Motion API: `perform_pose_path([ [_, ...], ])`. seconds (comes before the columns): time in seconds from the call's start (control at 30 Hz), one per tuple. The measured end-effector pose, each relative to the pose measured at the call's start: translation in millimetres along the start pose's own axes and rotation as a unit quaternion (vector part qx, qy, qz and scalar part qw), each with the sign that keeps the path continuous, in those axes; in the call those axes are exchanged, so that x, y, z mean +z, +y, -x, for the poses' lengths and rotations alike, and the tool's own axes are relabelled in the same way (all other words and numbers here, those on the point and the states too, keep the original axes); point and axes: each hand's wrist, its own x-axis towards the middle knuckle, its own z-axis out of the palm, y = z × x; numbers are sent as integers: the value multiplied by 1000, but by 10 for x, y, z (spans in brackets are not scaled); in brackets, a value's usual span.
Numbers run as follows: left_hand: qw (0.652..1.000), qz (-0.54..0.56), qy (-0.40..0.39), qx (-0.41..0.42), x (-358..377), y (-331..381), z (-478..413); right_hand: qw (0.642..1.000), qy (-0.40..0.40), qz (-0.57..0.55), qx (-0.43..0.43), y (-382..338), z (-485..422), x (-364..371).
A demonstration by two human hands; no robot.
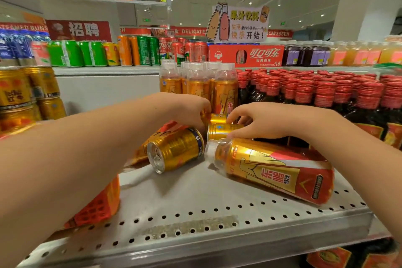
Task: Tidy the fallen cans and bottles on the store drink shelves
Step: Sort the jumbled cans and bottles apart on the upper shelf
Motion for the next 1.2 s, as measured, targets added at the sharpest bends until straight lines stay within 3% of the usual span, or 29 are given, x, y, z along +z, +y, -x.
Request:
perform_pose_path([
  [0.2,999,-29,-21,9,17,-9,-62,996,-84,19,13,52,-76,-88],
  [0.33,1000,-23,-4,21,18,-29,-45,996,-84,13,14,63,-100,-92],
  [0.57,996,-14,84,21,-159,-60,144,1000,-2,-4,-20,-15,-47,-66],
  [0.87,962,144,230,-20,-434,-209,1152,987,147,-12,-58,-192,226,-244],
  [1.07,927,184,324,-38,-291,-244,2070,947,281,-88,-129,-582,452,-95],
  [1.2,913,190,352,-79,-146,-315,2637,923,316,-118,-184,-987,557,65],
])
